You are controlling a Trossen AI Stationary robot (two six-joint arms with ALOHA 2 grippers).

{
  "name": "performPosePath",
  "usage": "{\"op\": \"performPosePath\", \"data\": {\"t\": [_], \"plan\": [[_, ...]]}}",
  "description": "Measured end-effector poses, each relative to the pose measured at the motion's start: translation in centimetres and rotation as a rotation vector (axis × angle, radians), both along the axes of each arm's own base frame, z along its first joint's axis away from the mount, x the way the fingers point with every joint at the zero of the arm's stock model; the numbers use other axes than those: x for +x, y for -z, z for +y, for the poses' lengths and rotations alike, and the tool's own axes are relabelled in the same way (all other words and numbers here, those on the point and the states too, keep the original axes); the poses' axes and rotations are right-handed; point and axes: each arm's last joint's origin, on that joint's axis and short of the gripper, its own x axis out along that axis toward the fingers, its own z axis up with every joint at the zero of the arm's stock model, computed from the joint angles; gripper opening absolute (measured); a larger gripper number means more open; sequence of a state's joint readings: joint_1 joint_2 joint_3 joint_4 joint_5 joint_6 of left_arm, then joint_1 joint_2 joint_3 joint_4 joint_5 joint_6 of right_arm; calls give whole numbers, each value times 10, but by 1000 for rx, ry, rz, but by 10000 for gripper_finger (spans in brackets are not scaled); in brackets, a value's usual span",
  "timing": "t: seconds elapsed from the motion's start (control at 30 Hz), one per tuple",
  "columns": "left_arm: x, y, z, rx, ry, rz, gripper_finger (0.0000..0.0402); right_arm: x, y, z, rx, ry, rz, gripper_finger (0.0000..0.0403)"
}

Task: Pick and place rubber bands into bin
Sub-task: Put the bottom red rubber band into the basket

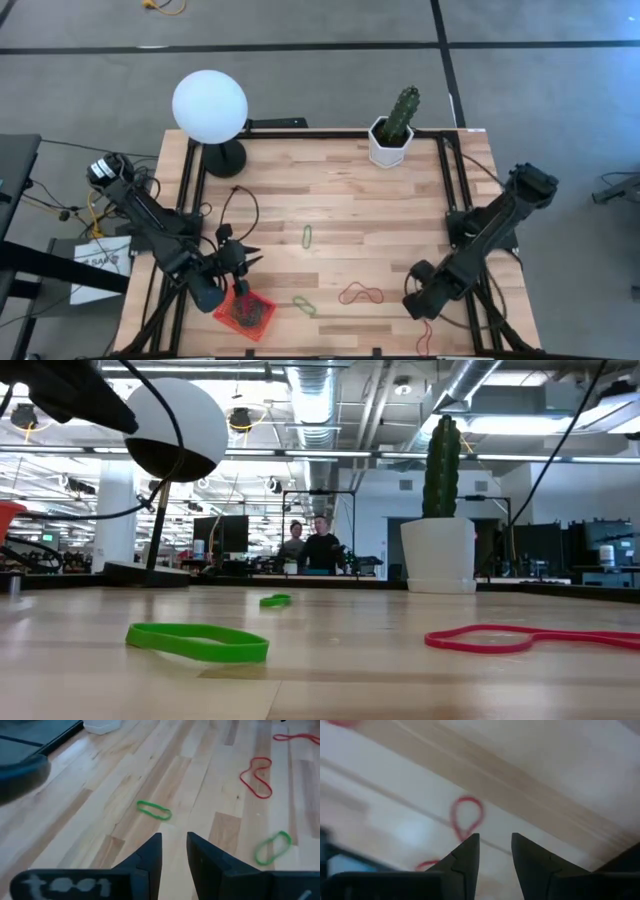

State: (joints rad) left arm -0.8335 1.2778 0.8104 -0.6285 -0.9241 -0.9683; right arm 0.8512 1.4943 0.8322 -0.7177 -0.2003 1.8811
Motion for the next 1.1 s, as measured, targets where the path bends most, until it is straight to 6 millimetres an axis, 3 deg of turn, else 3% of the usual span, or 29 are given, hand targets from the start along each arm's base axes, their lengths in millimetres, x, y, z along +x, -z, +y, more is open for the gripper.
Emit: {"op": "performPosePath", "data": {"t": [0.37, 0.77, 0.87, 1.03, 1.1], "plan": [[5, 0, 5, 67, 21, 25, 77, 21, 24, 10, -55, 37, 77, 107], [5, -1, 4, 99, 44, 36, 77, 21, 43, 18, -71, 20, 141, 105], [5, -1, 4, 98, 44, 35, 77, 19, 44, 19, -91, 5, 123, 85], [5, -1, 4, 96, 43, 32, 77, 16, 43, 21, -117, -26, 78, 15], [5, -1, 4, 97, 43, 32, 77, 15, 43, 22, -120, -29, 72, 7]]}}
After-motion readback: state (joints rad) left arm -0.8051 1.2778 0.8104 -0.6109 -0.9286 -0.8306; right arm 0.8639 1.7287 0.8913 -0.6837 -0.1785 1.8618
